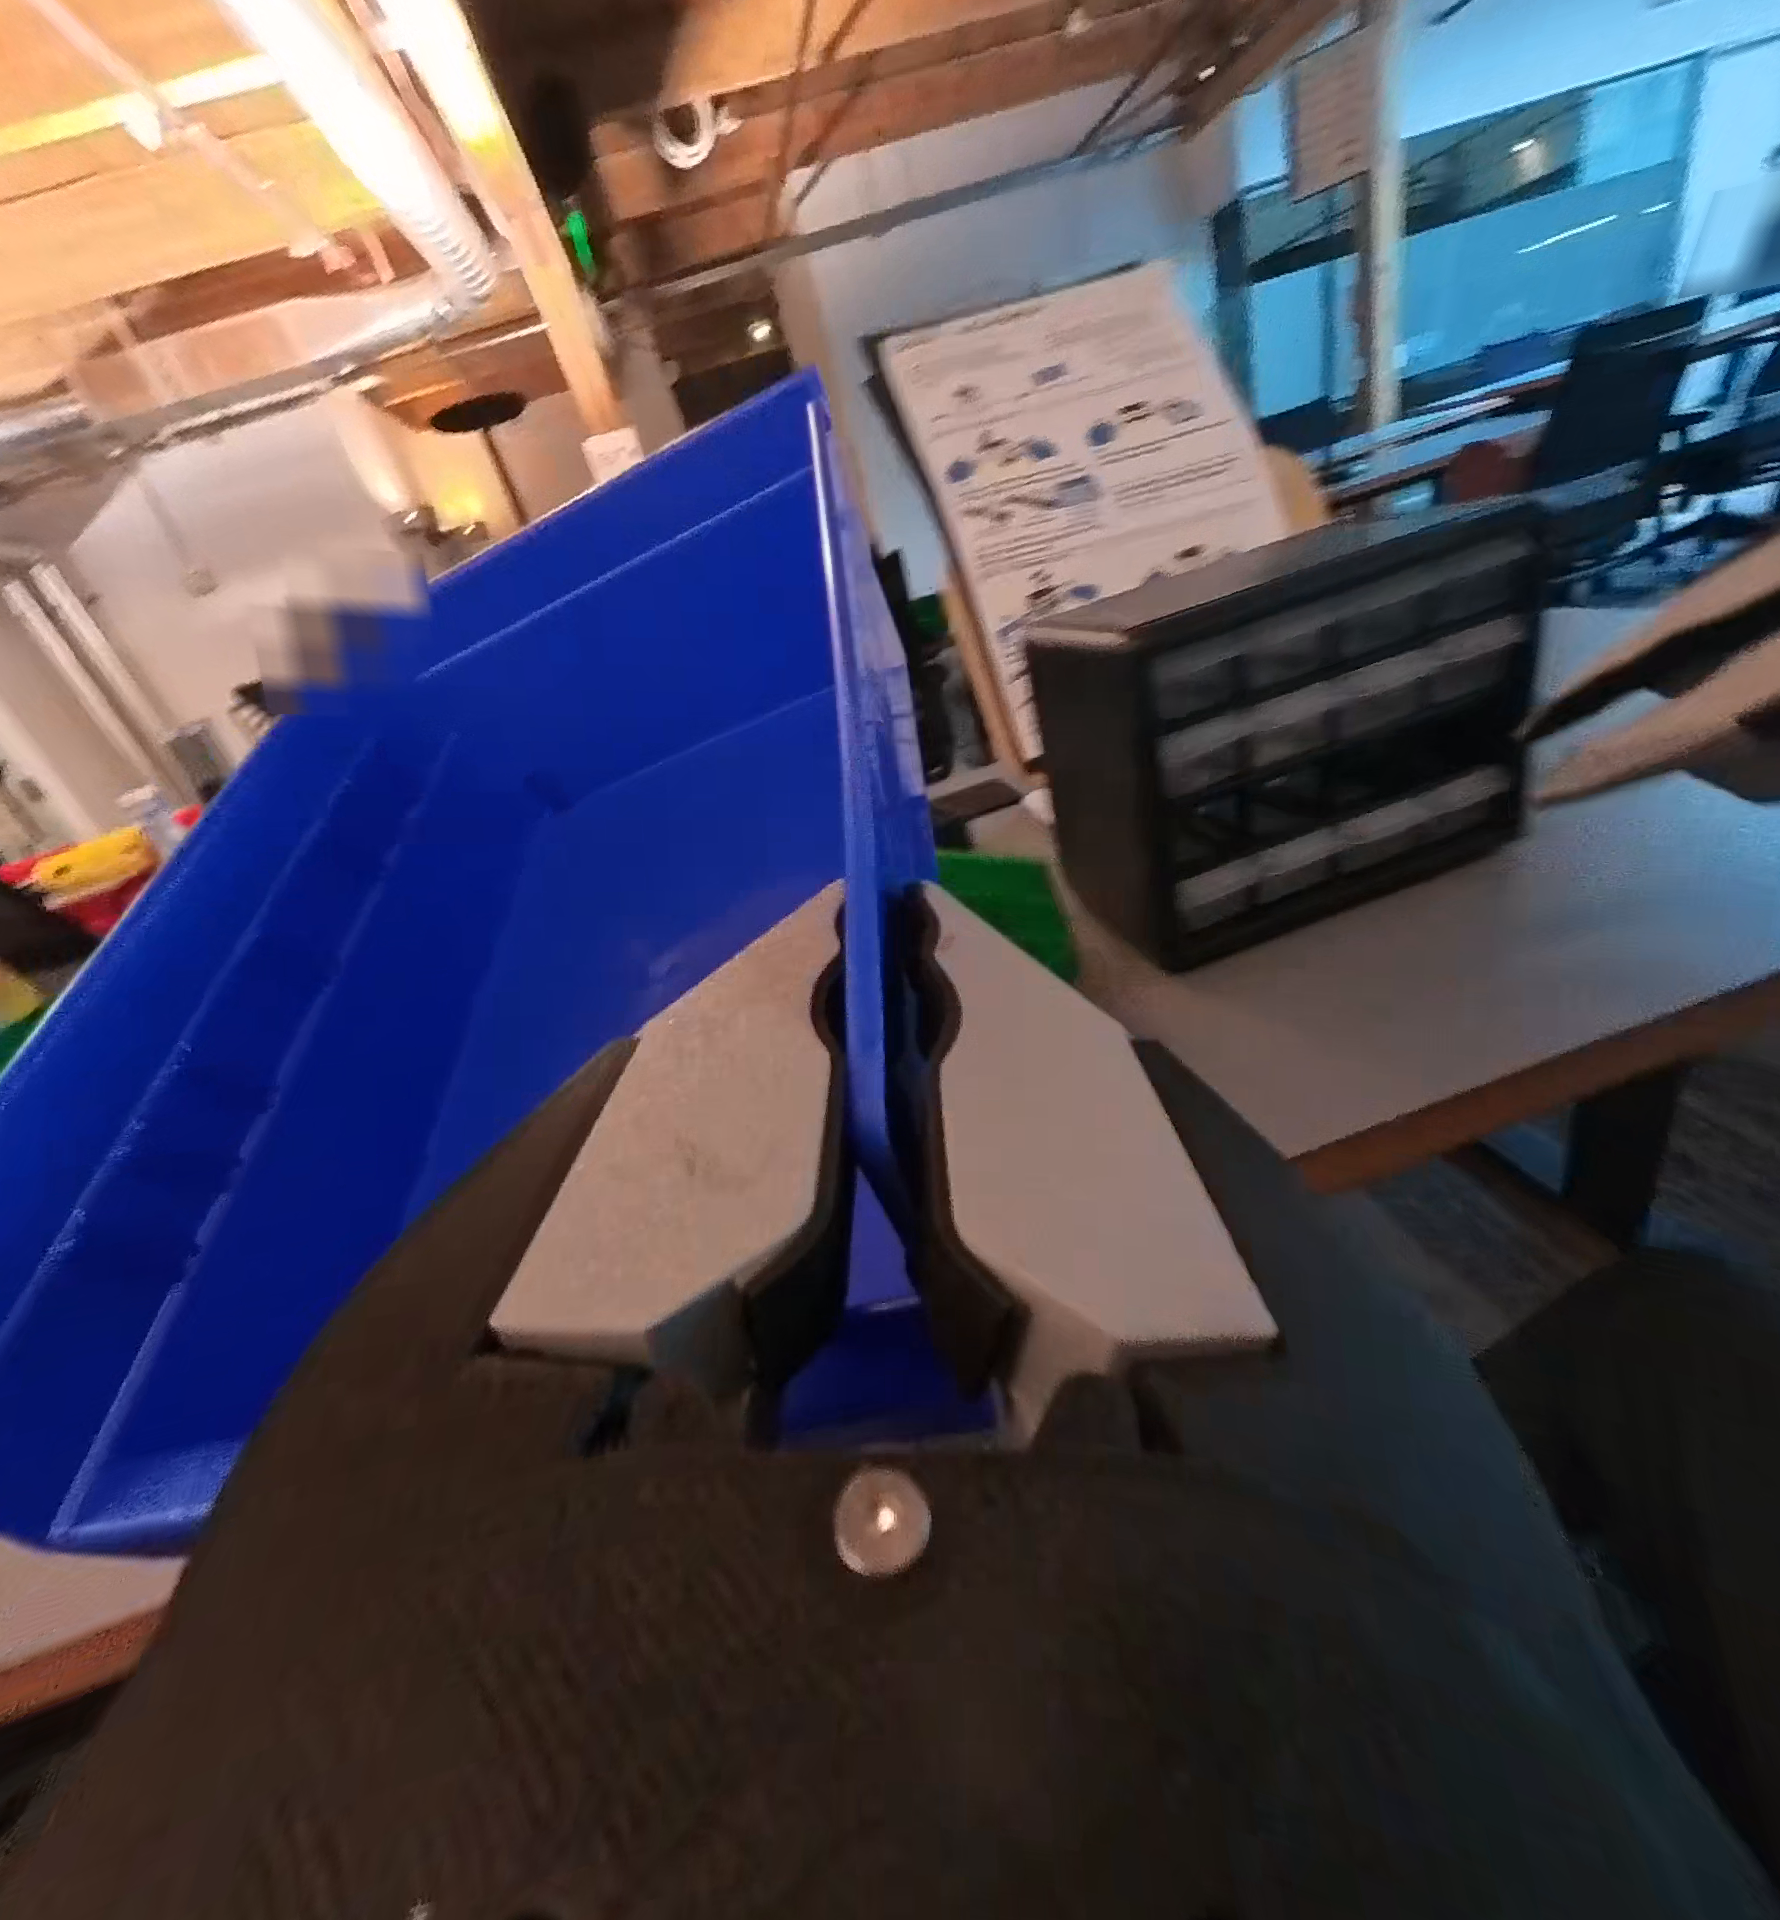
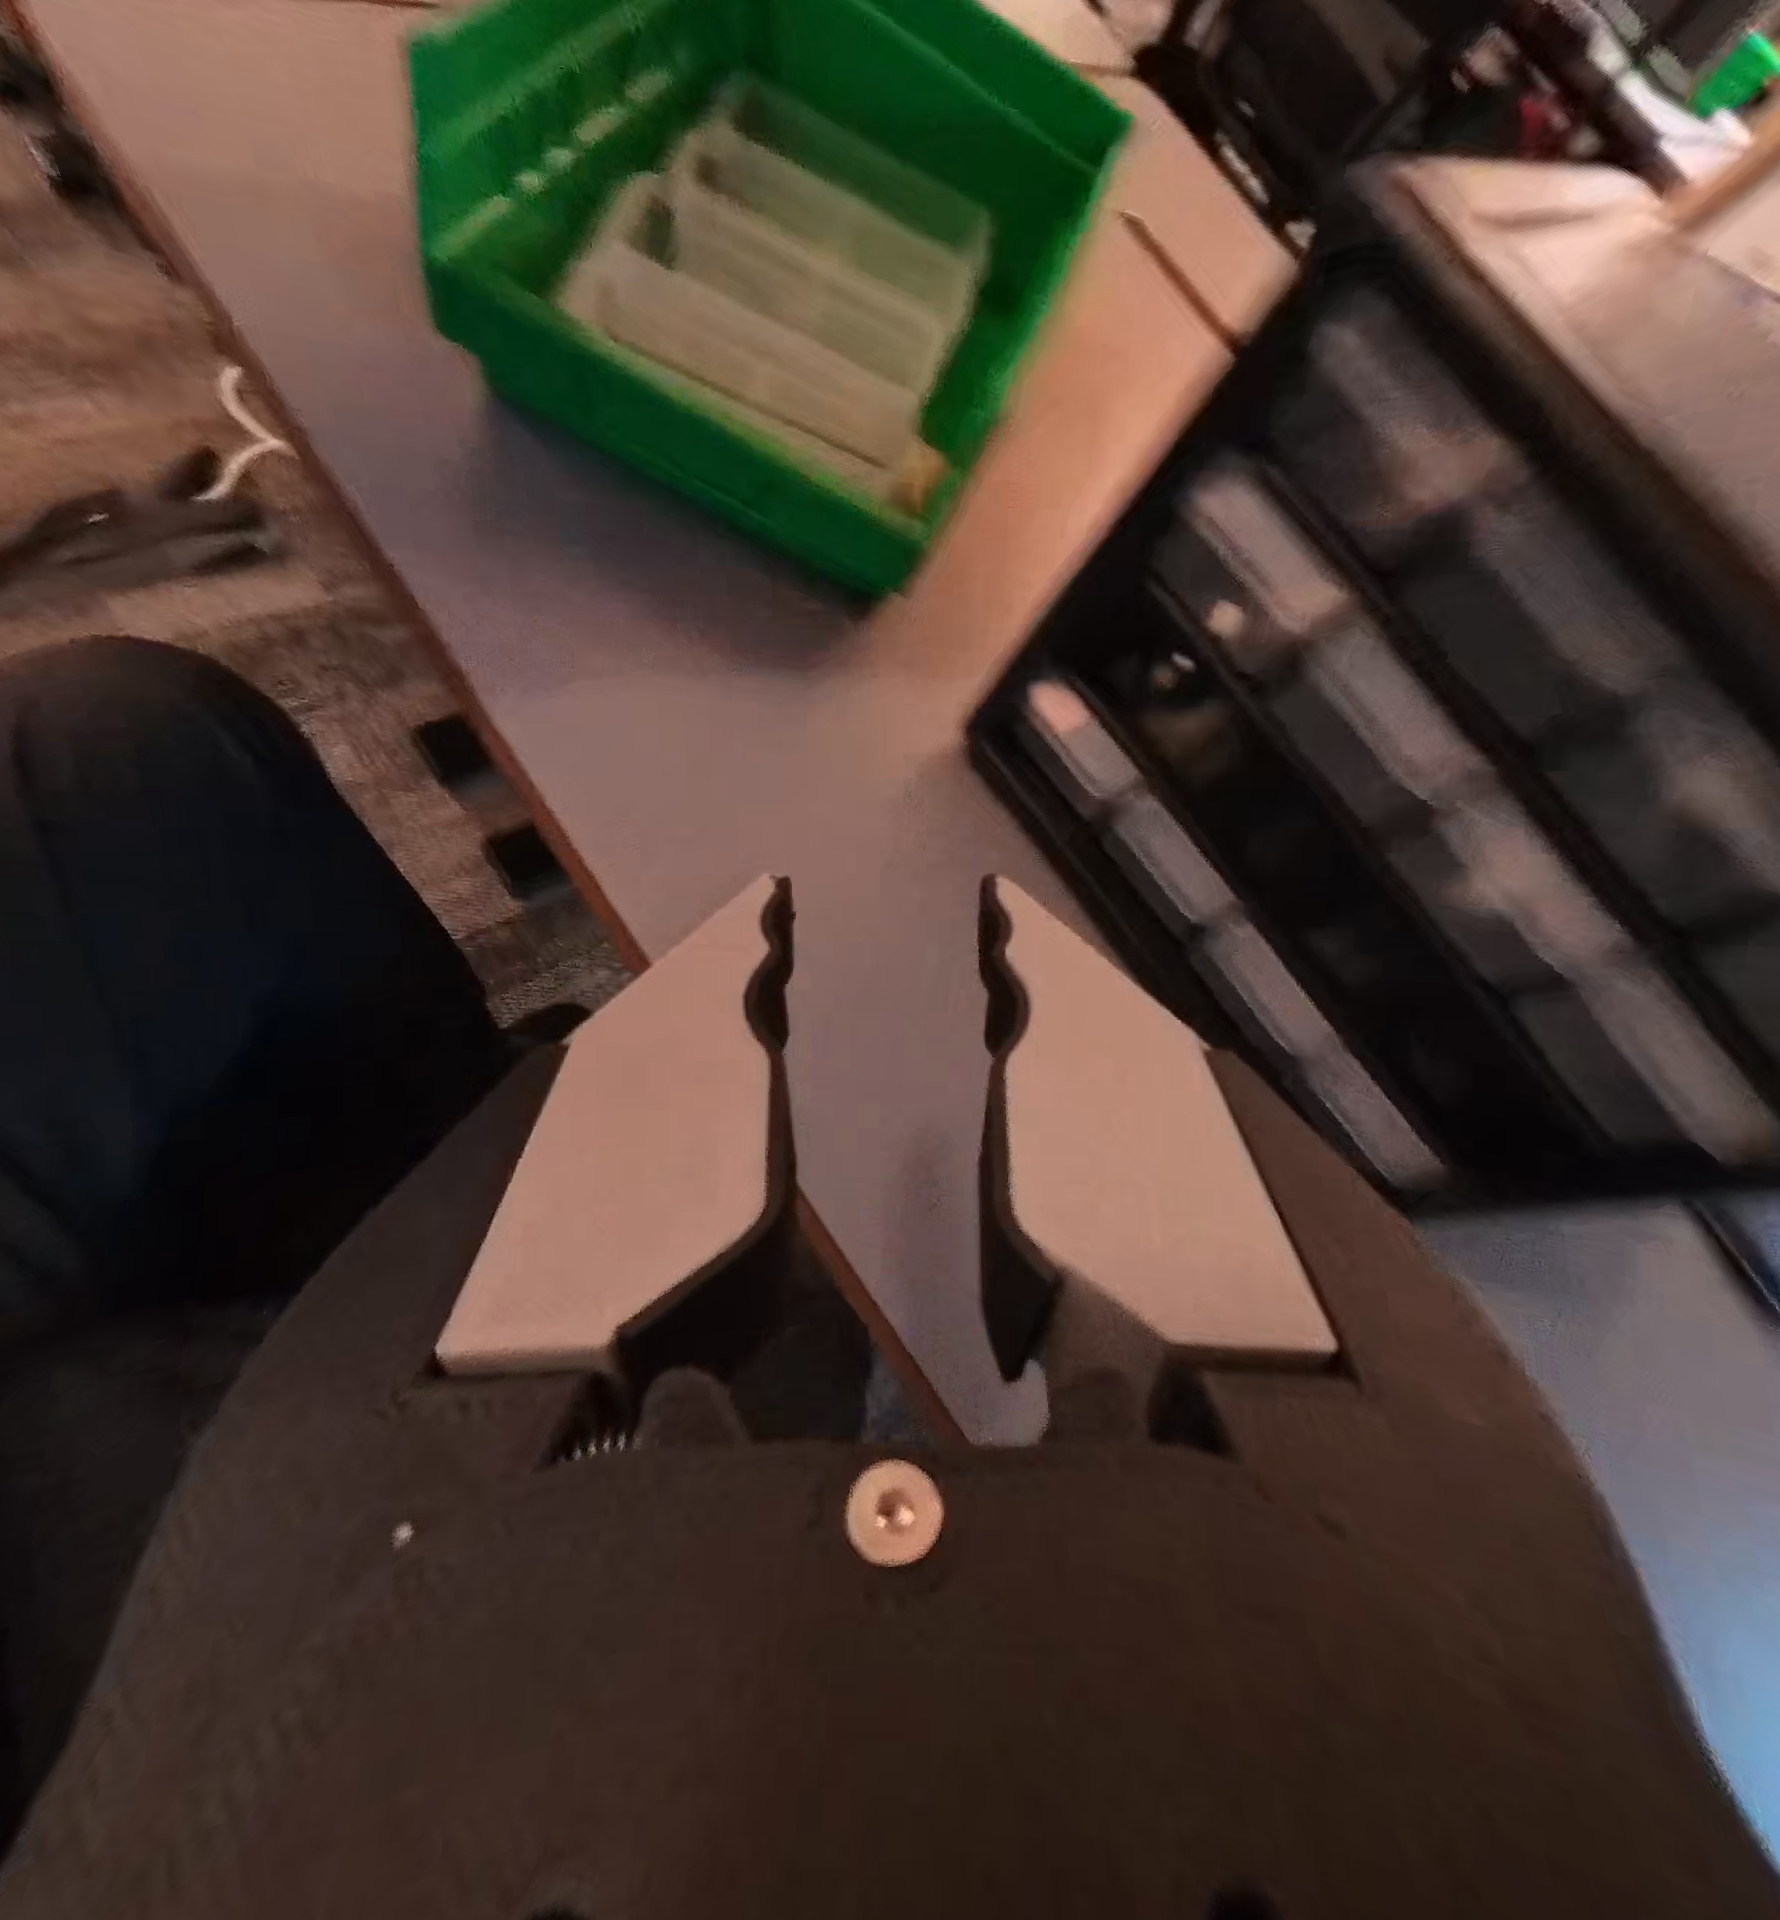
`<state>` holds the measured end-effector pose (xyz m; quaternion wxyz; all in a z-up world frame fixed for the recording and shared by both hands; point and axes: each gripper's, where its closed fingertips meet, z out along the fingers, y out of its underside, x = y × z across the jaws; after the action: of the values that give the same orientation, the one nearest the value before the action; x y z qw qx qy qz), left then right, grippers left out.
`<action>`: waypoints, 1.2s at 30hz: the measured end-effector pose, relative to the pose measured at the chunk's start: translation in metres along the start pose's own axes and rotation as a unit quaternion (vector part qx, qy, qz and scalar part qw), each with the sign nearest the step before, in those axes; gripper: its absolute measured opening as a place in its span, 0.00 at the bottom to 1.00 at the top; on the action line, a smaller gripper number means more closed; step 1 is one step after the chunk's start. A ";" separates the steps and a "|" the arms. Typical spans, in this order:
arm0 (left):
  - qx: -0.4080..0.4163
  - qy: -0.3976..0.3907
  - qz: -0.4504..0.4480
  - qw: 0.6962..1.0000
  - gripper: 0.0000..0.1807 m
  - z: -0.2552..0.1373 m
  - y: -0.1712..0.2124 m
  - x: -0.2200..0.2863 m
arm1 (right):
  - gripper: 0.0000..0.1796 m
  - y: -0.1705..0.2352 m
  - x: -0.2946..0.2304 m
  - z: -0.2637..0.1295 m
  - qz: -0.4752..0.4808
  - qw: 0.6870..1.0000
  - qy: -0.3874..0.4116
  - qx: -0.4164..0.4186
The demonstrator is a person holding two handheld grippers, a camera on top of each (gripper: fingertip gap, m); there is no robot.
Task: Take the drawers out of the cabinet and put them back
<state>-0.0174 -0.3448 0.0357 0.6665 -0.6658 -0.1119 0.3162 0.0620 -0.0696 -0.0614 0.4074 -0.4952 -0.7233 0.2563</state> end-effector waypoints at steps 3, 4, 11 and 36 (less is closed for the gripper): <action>0.020 0.050 0.034 0.998 0.02 0.002 -0.033 0.057 | 0.16 0.016 0.041 -0.053 0.037 0.999 0.011 0.029; 0.025 0.070 0.050 0.996 0.02 0.004 -0.045 0.075 | 0.16 0.024 0.058 -0.071 0.052 0.998 0.032 0.035; 0.077 0.252 0.117 0.958 0.02 0.019 -0.104 0.227 | 0.17 0.117 0.137 -0.181 0.145 0.975 0.166 0.007; -0.113 0.436 0.090 0.888 0.17 0.240 0.013 0.570 | 0.14 0.286 0.157 -0.206 0.329 0.921 0.178 -0.112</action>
<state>0.2841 0.1751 -0.1107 0.5373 -0.8146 0.2149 0.0380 0.3530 0.1771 -0.1199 0.3644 -0.7847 -0.4595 0.2010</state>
